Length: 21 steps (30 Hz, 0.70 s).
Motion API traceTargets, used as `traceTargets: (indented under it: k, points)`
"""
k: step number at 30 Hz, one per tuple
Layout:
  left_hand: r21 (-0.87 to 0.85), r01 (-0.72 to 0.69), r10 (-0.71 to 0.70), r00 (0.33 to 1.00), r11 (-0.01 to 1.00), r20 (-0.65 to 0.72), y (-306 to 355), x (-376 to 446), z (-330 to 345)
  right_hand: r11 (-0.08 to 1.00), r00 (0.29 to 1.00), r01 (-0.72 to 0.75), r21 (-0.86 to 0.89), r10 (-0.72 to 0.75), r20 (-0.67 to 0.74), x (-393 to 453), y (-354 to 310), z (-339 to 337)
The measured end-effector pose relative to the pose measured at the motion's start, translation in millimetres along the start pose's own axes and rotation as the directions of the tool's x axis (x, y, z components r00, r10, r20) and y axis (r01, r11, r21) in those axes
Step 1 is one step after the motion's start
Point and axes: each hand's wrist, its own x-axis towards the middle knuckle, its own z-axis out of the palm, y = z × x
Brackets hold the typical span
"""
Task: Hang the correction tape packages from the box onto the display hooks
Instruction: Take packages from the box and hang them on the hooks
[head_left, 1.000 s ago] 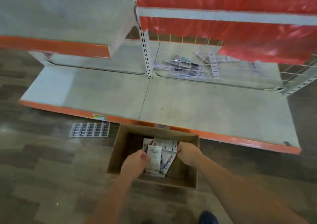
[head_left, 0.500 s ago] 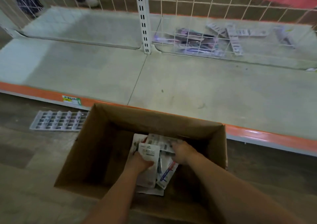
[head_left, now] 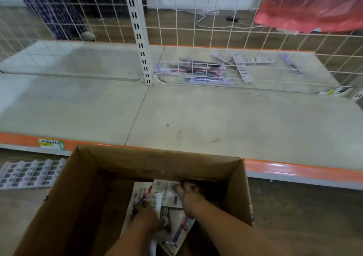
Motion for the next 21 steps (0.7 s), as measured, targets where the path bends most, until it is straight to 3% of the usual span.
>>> traceTargets:
  k: [4,8,12,21]
  points:
    - [-0.123,0.066,-0.056,0.995,0.99,0.081,-8.5,1.6,-10.4,1.0,0.998,-0.004,-0.017,0.003,-0.056,2.0,0.3,3.5]
    - [-0.144,-0.036,0.025,0.997,0.989,-0.077,-18.9,14.0,-6.0,0.997,0.999,-0.006,-0.076,0.003,-0.04,5.1,5.1,-2.6]
    - [-0.071,-0.129,0.118,0.984,0.989,-0.136,-15.8,0.4,-13.6,0.994,1.0,-0.02,-0.105,0.018,-0.018,4.7,0.8,-8.0]
    - [-0.08,-0.069,0.056,0.987,0.994,-0.153,-25.2,-3.1,-26.0,0.976,0.989,0.033,-0.213,-0.063,-0.133,-27.7,-10.3,-26.3]
